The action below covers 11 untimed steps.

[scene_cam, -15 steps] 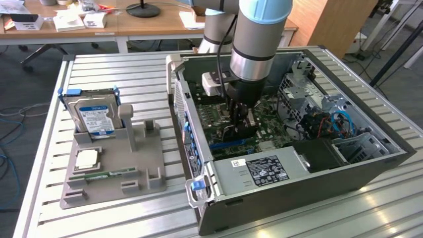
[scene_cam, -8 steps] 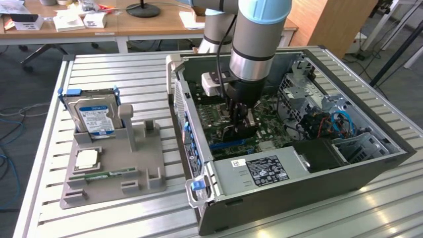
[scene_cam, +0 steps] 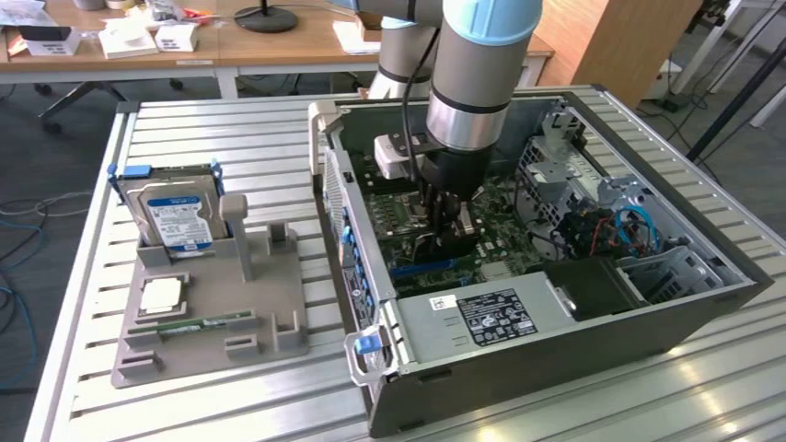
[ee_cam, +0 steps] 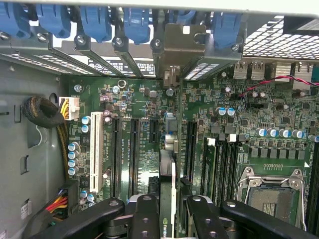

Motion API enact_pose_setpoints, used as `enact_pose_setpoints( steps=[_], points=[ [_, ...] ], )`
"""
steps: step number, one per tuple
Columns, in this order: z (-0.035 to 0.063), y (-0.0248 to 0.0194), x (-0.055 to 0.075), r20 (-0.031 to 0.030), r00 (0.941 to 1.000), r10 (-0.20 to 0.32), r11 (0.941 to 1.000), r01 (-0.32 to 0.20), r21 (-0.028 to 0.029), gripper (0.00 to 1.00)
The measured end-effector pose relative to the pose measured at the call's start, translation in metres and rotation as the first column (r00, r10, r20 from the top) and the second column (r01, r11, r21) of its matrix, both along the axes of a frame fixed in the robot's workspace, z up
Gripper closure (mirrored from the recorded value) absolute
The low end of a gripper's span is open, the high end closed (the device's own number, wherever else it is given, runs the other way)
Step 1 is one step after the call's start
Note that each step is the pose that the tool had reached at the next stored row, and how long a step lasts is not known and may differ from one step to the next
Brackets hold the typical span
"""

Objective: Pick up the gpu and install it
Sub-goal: 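Insert the gpu into the slot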

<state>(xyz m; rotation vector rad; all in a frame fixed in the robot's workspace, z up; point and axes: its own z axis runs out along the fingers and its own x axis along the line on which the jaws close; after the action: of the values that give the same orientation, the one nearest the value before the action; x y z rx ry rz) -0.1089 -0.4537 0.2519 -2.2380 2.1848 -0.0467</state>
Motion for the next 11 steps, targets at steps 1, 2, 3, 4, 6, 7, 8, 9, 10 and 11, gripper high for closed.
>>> enact_pose_setpoints(
  steps=[1, 2, 3, 4, 6, 7, 8, 9, 10, 11],
  points=[
    [-0.0002, 0.0, 0.0, 0.0, 1.0, 0.0, 1.0, 0.0, 0.0001, 0.74],
    [-0.0005, 0.0, 0.0, 0.0001, 1.0, 0.0, 1.0, 0.0, 0.0001, 0.74],
    [-0.0006, 0.0, 0.0, 0.0, 1.0, 0.0, 1.0, 0.0, 0.0, 0.74],
    [-0.0006, 0.0, 0.0, 0.0, 1.0, 0.0, 1.0, 0.0, 0.0, 0.74],
    [-0.0006, 0.0, 0.0, 0.0, 1.0, 0.0, 1.0, 0.0, -0.0001, 0.74],
    [-0.0006, 0.0, 0.0, 0.0, 1.0, 0.0, 1.0, 0.0, -0.0001, 0.74],
    [-0.0007, 0.0, 0.0, -0.0001, 1.0, 0.0, 1.0, 0.0, -0.0001, 0.74],
    [-0.0014, 0.0001, 0.0, 0.0002, 1.0, 0.0, 1.0, 0.0, 0.0004, 0.74],
    [-0.0018, 0.0, 0.0, 0.0001, 1.0, 0.0, 1.0, 0.0, 0.0002, 0.74],
    [-0.002, 0.0, 0.0, 0.0, 1.0, 0.0, 1.0, 0.0, 0.0, 0.74]
  ],
)
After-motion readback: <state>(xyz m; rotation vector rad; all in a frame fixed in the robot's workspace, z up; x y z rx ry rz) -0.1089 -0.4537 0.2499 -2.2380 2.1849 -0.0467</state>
